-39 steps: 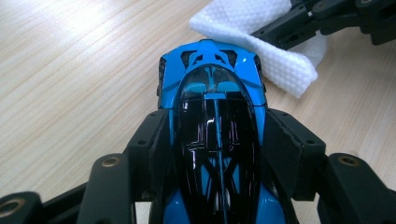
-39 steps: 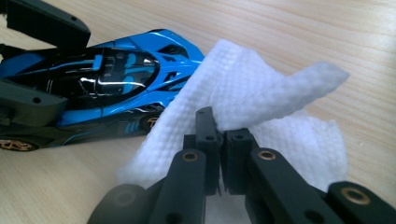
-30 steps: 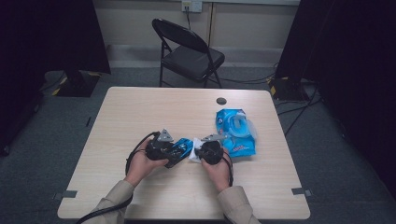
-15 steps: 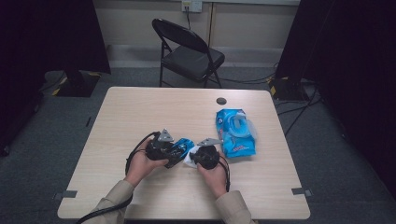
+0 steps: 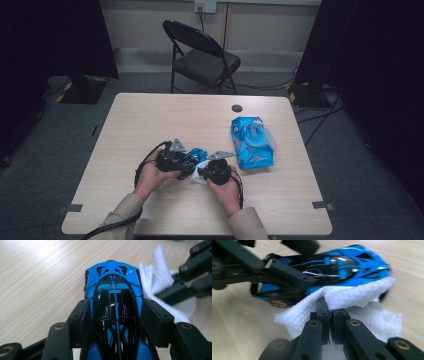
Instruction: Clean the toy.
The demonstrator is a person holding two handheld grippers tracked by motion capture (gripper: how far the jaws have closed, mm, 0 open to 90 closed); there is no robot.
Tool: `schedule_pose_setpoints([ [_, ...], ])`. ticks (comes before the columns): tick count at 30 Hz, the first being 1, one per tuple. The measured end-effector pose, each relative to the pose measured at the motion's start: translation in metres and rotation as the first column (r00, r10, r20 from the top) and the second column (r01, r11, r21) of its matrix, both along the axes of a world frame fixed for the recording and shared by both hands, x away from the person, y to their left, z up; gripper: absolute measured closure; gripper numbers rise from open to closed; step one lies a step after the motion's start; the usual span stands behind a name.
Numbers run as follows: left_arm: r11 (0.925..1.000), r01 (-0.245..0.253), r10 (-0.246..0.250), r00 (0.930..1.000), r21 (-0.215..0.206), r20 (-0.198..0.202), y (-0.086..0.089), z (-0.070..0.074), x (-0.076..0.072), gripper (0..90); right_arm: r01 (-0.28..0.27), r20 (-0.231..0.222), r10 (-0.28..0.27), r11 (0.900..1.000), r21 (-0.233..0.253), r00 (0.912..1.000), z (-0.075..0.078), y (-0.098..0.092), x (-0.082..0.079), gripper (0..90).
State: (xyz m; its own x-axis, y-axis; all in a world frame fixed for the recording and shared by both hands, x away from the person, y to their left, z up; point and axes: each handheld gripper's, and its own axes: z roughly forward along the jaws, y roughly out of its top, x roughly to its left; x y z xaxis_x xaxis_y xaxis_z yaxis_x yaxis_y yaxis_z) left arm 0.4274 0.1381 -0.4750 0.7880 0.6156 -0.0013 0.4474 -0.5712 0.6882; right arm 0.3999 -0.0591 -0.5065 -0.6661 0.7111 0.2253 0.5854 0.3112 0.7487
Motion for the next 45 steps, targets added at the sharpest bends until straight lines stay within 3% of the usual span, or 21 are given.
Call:
schedule_pose_setpoints([
  [12,0.9999,0.007,-0.007,1.0,0.015,0.004,0.0,0.001,0.0,42.5,-0.05,-0.009,0.05,0.999,0.006,0.9987,0.0,0.012,-0.009,87.7],
  [25,1.0,-0.004,0.004,1.0,0.006,0.001,-0.001,0.0,-0.001,42.6,-0.138,-0.018,0.138,0.99,0.013,0.9902,0.0,0.027,-0.02,87.7],
  [32,0.9999,-0.011,0.011,0.9999,0.003,-0.006,0.001,0.0,-0.001,42.6,-0.258,-0.017,0.258,0.966,0.015,0.966,0.0,0.05,-0.036,87.3],
  [33,0.9994,-0.023,0.023,0.9997,-0.025,-0.008,0.001,-0.001,-0.001,42.6,-0.267,-0.012,0.267,0.964,0.008,0.9636,0.001,0.052,-0.038,87.1],
  [39,0.9997,-0.023,0.023,0.9997,-0.012,0.002,0.001,-0.001,-0.002,42.7,-0.284,-0.016,0.284,0.959,0.011,0.9586,0.002,0.051,-0.04,86.3],
  [45,0.9997,-0.023,0.023,0.9997,0.0,0.002,0.0,0.0,-0.002,42.9,-0.306,0.001,0.306,0.952,-0.027,0.952,0.007,0.045,-0.044,82.3],
])
